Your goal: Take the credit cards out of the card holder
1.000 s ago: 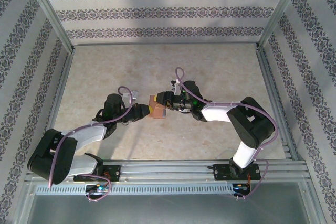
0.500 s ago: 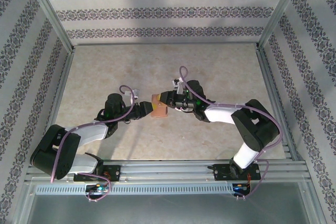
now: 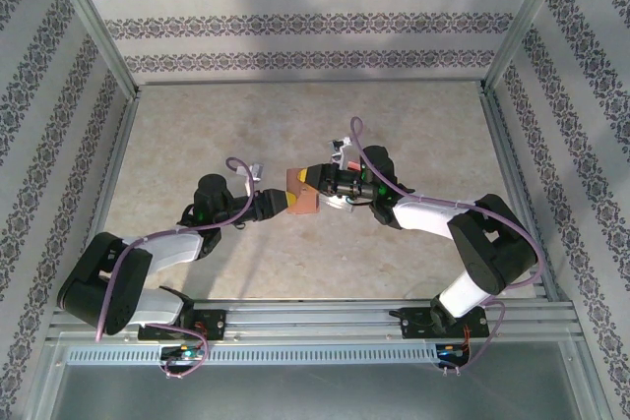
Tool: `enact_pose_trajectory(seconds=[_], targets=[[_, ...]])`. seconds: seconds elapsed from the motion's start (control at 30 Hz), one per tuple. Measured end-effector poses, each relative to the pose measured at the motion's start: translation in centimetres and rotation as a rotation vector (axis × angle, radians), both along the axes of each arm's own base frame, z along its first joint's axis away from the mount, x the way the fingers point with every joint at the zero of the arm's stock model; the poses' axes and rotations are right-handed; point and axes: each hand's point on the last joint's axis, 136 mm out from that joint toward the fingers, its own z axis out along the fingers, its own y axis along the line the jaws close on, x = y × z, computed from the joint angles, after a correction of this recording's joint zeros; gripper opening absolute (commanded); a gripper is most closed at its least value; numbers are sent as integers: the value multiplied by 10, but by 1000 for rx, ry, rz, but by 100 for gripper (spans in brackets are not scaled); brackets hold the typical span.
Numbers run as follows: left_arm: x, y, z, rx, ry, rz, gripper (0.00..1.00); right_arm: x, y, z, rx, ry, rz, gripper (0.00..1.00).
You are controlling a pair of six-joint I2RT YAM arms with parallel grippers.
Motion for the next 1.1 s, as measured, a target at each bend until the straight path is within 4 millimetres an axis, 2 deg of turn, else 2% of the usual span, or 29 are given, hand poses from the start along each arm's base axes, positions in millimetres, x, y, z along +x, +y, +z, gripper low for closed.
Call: enact_pose_trajectory(seconds=[0.2, 0.37, 0.53, 0.87, 1.1], targets=[[1, -6, 8, -65, -7, -38, 47, -1, 4, 12, 42, -14, 27, 19], [3, -10, 12, -122, -12, -60, 29, 0, 6, 12, 54, -9, 31, 19], [5, -13, 15, -174, -6, -75, 12, 4, 2, 11, 51, -8, 20, 26], [7, -11, 17, -169, -11, -54, 6, 7, -4, 13, 26, -24, -12, 52], [-1, 3, 33, -11, -121, 23, 6, 8, -32, 21, -96, -57, -125, 55]])
